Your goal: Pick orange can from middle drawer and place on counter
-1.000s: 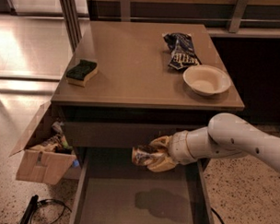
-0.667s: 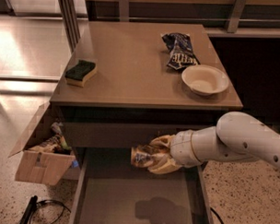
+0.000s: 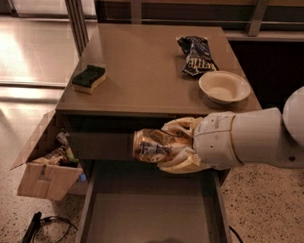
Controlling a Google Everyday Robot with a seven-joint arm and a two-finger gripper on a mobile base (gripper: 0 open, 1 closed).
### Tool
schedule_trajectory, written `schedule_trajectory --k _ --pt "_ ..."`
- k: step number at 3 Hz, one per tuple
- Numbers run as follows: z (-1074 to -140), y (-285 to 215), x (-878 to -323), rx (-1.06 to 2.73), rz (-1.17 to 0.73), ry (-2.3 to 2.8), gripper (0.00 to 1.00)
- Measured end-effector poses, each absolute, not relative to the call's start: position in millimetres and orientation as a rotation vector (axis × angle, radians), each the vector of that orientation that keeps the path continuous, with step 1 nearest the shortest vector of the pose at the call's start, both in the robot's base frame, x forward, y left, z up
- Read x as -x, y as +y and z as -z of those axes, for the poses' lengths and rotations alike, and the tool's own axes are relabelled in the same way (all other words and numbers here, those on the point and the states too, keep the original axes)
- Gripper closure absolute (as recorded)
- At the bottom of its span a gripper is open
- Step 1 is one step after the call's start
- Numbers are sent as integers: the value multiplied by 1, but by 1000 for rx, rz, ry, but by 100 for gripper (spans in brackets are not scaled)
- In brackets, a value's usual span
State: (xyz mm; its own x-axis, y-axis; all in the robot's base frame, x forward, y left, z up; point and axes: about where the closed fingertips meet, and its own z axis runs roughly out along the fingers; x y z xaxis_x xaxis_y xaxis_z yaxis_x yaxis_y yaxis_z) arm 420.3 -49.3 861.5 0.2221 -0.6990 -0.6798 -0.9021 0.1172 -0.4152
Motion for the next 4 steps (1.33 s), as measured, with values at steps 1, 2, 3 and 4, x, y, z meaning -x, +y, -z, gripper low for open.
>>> schedule_trajectory --k 1,2,3,4 --pt "-918 -52 -442 1571 -373 1539 100" --pt "-968 -48 -503 1472 -499 1491 100" --pt "-983 -46 -503 1473 -470 1464 100" --pt "-980 -37 -501 1478 -493 1452 100"
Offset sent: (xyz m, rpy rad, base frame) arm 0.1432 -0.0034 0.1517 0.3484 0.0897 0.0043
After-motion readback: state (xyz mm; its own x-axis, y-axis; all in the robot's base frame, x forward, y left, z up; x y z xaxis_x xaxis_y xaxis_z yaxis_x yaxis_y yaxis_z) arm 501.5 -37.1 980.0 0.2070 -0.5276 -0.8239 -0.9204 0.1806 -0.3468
